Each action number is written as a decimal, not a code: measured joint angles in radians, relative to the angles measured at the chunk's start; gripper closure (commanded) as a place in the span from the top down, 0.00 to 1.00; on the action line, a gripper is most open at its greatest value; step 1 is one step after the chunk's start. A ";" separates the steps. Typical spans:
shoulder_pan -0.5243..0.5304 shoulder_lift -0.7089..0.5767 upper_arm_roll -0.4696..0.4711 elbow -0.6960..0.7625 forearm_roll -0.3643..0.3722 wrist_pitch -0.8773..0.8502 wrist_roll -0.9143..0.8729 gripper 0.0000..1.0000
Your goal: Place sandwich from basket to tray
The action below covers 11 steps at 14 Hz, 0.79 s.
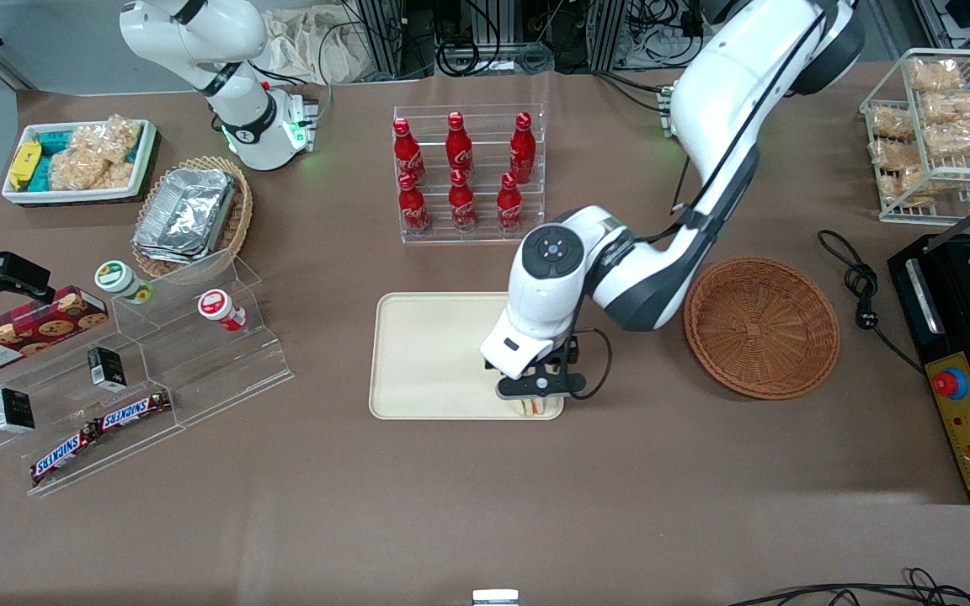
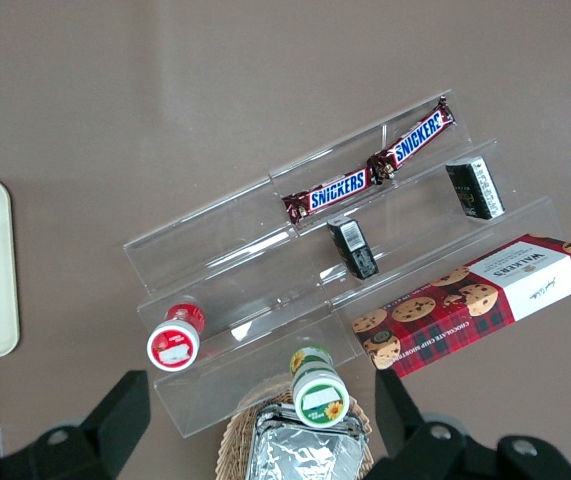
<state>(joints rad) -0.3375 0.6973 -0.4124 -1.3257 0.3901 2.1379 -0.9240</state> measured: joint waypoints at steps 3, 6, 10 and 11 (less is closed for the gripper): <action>0.097 -0.109 -0.005 0.005 -0.069 -0.083 0.046 1.00; 0.206 -0.217 -0.004 0.006 -0.147 -0.234 0.179 1.00; 0.294 -0.370 0.120 0.002 -0.287 -0.444 0.556 1.00; 0.295 -0.411 0.189 -0.012 -0.323 -0.480 0.673 1.00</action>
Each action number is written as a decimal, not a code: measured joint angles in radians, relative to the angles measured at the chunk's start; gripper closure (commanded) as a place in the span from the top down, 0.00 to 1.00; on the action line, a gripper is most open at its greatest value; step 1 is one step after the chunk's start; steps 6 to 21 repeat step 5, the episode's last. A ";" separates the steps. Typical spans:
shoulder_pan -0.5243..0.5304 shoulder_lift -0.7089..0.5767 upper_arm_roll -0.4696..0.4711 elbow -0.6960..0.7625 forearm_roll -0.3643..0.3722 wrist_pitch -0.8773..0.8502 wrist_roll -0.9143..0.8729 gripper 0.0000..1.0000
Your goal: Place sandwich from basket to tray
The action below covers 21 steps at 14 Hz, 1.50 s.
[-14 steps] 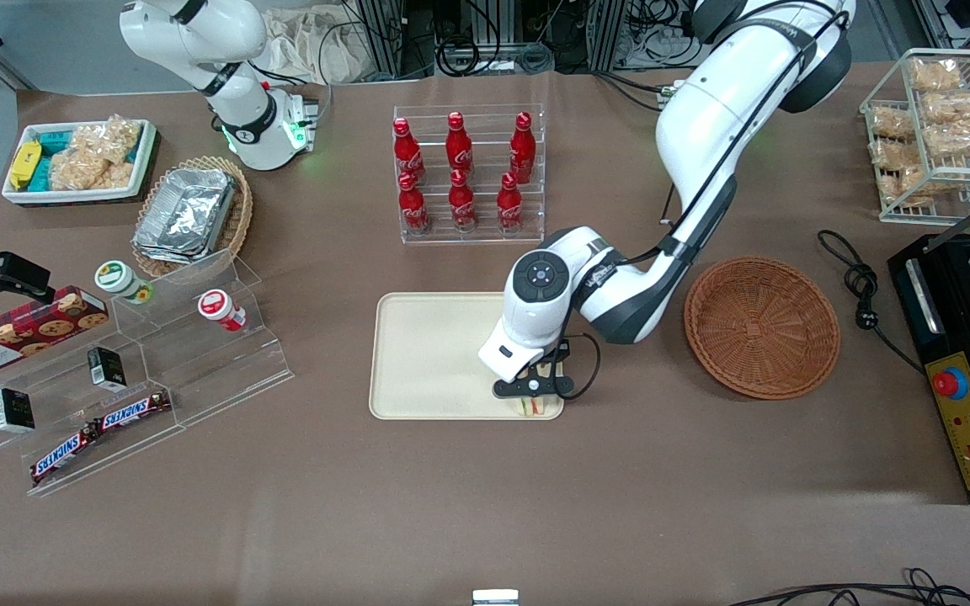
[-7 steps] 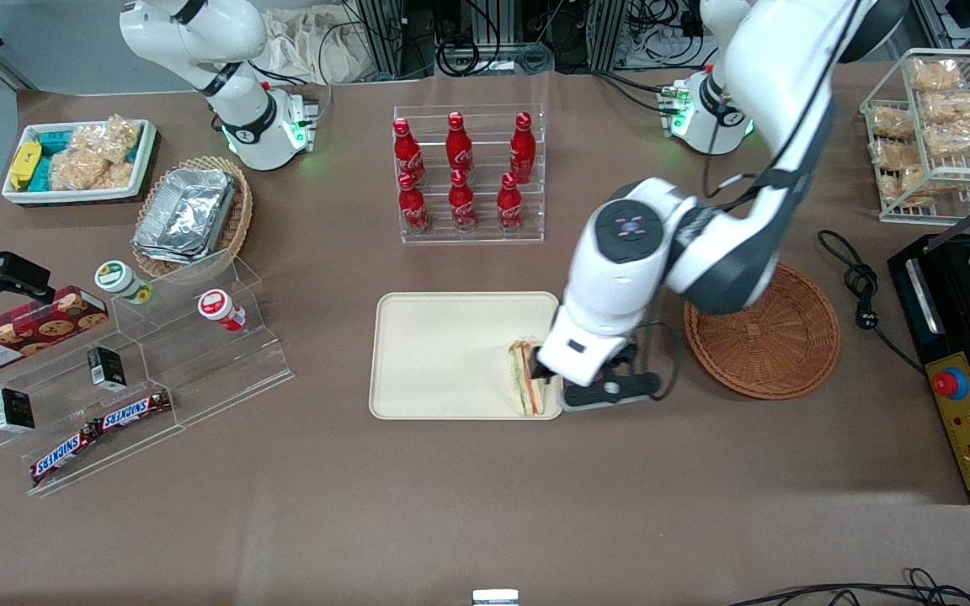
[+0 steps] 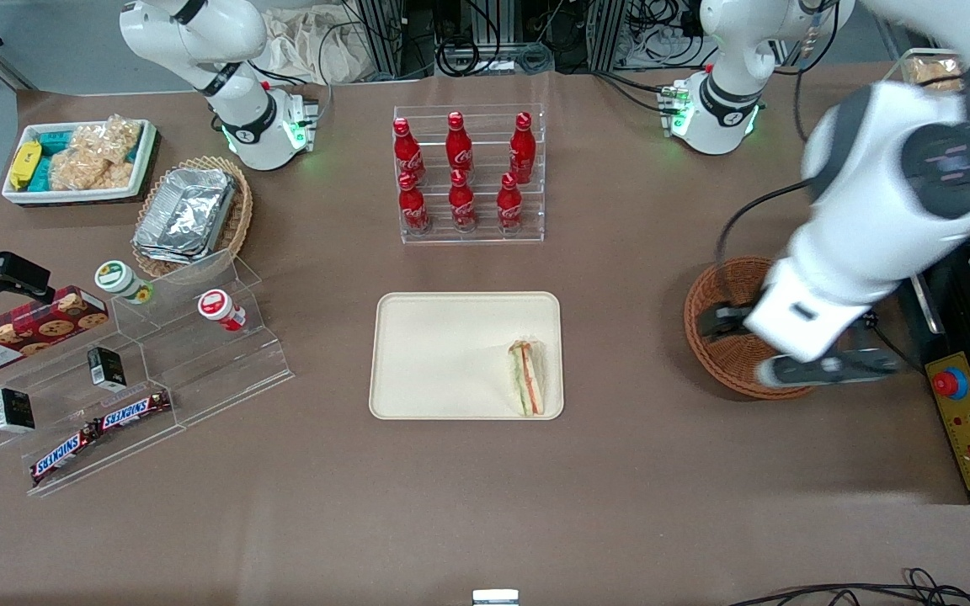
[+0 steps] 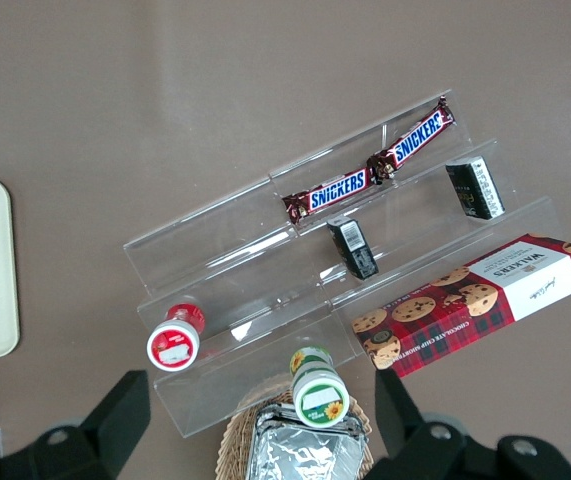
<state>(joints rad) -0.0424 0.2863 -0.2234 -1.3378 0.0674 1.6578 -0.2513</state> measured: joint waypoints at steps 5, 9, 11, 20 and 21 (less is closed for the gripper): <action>0.008 -0.114 0.165 -0.067 -0.031 -0.104 0.330 1.00; 0.008 -0.114 0.165 -0.067 -0.031 -0.104 0.330 1.00; 0.008 -0.114 0.165 -0.067 -0.031 -0.104 0.330 1.00; 0.008 -0.114 0.165 -0.067 -0.031 -0.104 0.330 1.00; 0.008 -0.114 0.165 -0.067 -0.031 -0.104 0.330 1.00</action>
